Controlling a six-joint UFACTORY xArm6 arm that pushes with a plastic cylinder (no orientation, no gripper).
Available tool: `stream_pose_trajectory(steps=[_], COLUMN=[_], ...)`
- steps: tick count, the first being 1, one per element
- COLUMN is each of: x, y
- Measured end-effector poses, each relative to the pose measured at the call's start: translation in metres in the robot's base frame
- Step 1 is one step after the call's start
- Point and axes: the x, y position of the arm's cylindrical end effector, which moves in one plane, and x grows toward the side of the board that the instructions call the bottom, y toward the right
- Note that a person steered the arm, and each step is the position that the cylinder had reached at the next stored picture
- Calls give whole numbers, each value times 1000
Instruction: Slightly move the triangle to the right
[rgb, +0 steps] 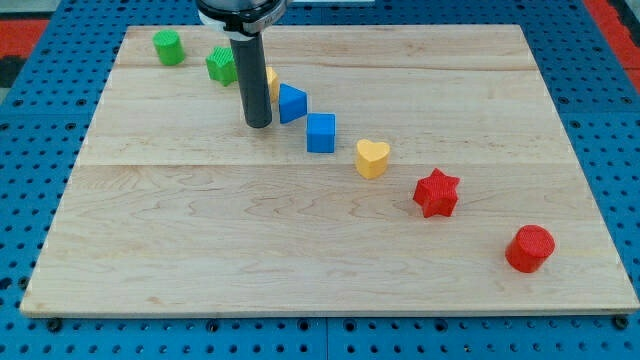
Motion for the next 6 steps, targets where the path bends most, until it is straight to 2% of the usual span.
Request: stream_pose_trajectory(steps=[6], x=[-7], y=[10])
